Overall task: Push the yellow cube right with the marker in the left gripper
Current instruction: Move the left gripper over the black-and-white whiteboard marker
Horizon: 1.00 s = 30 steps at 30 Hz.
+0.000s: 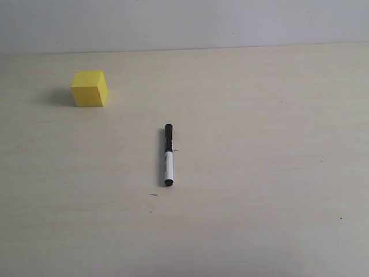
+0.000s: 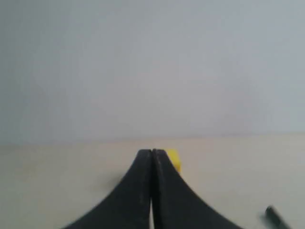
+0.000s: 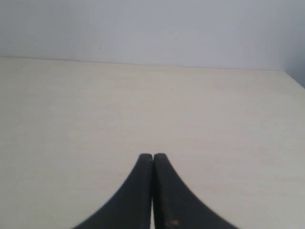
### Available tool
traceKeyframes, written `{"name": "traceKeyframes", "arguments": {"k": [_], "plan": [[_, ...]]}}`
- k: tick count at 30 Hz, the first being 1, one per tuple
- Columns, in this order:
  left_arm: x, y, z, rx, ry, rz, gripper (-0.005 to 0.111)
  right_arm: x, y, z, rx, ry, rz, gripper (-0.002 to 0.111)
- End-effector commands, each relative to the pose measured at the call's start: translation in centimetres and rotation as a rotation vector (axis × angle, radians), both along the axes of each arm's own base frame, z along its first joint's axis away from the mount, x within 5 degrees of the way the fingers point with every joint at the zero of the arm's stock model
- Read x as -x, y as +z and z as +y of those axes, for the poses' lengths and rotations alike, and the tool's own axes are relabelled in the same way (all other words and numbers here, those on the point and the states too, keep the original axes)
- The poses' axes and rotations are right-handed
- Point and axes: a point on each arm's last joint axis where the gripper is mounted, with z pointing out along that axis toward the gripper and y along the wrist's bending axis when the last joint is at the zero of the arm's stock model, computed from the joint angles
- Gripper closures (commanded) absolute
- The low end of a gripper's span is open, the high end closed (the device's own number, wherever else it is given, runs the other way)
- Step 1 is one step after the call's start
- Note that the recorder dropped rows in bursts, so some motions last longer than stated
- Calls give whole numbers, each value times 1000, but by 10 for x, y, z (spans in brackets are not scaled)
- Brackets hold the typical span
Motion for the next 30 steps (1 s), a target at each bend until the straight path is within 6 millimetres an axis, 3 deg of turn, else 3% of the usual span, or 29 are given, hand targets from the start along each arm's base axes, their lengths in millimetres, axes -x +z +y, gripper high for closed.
{"name": "traceKeyframes", "arguments": {"k": [1,8,12,13,14,15,16,19,20,21,23,25,27,30], "plan": [[9,26,-10,96,-142,-276,107,0,-1,0,-3,-7,-7,108],[28,52,-16,512,-422,-483,107,0,-1,0,-3,-7,-7,108],[40,94,-10,623,-439,-526,107,0,-1,0,-3,-7,-7,108],[40,108,-7,634,-389,-477,107,0,-1,0,-3,-7,-7,108],[32,134,0,642,-244,-324,107,0,-1,0,-3,-7,-7,108],[25,144,2,631,-183,-252,107,0,-1,0,-3,-7,-7,108],[6,163,6,551,-33,-90,107,0,-1,0,-3,-7,-7,108],[-40,177,6,331,153,281,107,0,-1,0,-3,-7,-7,108],[-67,170,-4,243,132,494,107,0,-1,0,-3,-7,-7,108],[-77,165,-11,205,86,574,107,0,-1,0,-3,-7,-7,108],[-113,136,-34,71,-89,925,107,0,-1,0,-3,-7,-7,108],[-133,111,-46,26,-145,1185,107,0,-1,0,-3,-7,-7,108],[-148,87,-59,-48,-150,1360,107,0,-1,0,-3,-7,-7,108],[-159,61,-88,-158,-101,1444,107,0,-1,0,-3,-7,-7,108]]}}
